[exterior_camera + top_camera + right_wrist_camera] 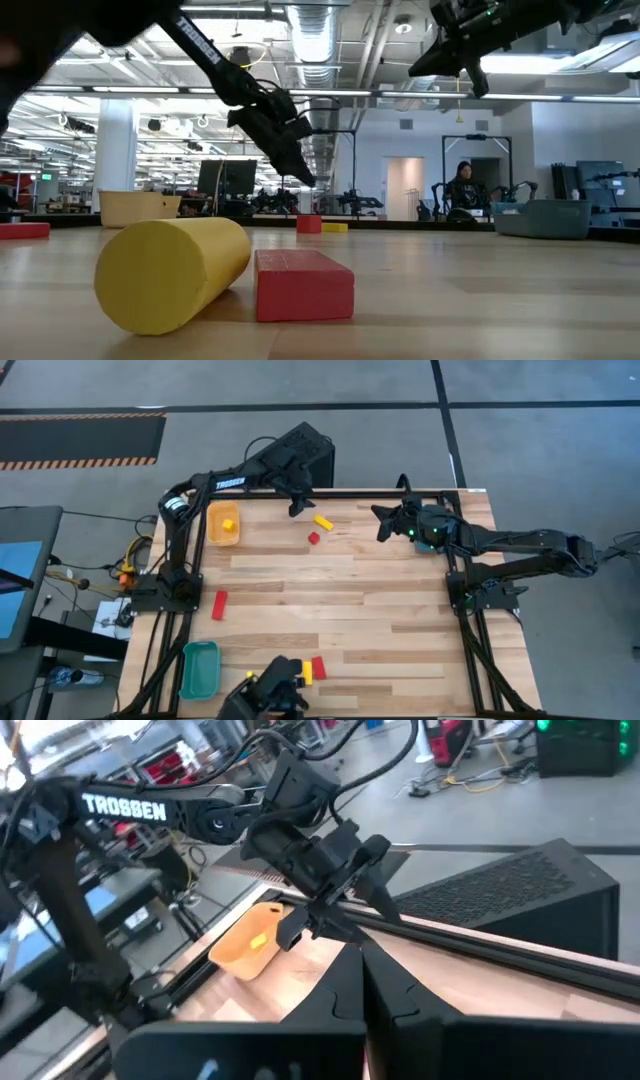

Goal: Sort & place blocks by color
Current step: Put the top yellow block into the yellow bin

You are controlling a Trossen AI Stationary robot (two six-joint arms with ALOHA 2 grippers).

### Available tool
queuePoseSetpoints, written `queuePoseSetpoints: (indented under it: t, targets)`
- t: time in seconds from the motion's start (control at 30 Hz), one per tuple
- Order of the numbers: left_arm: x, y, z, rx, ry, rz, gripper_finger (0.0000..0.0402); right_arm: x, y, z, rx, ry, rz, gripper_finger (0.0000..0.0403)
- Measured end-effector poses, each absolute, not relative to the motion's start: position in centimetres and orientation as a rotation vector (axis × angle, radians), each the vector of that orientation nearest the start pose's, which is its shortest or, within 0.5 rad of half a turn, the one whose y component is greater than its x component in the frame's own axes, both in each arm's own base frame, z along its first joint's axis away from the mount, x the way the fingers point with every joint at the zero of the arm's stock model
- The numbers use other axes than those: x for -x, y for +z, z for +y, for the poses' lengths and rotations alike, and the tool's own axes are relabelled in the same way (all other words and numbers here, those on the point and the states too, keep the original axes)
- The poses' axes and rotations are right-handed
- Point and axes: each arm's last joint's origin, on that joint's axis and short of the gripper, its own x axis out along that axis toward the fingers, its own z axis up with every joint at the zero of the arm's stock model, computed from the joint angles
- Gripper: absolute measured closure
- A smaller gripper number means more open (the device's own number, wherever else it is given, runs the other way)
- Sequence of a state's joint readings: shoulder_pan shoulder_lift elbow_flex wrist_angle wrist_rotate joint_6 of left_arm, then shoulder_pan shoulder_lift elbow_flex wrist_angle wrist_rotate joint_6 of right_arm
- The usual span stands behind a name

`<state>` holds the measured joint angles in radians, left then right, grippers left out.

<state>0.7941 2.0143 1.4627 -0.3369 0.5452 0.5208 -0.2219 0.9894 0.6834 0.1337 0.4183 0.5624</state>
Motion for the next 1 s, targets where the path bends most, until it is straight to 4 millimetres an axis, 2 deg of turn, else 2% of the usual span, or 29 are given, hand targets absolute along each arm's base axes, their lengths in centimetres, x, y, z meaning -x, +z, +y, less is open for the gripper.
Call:
queuePoseSetpoints:
  t: [0.13, 0.4, 0.6, 0.83, 1.0]
  targets:
    - [-31.8, 18.9, 30.8, 0.028, -0.005, 0.791, 0.0196, -21.0, 29.1, -6.5, -0.546, -0.694, -0.025, 0.0398]
    - [-32.8, 18.1, 32.6, 0.045, -0.019, 0.781, 0.0196, -20.9, 29.2, -6.7, -0.567, -0.722, -0.043, 0.0398]
    - [-32.8, 17.6, 32.4, -0.004, -0.096, 0.806, 0.0196, -20.9, 29.2, -6.7, -0.572, -0.720, -0.044, 0.0398]
    - [-32.2, 16.2, 31.9, -0.070, -0.148, 0.935, 0.0196, -21.0, 29.0, -6.6, -0.582, -0.676, -0.014, 0.0398]
    - [-32.9, 16.0, 30.8, -0.075, -0.227, 0.892, 0.0196, -21.0, 28.9, -6.6, -0.595, -0.663, 0.002, 0.0398]
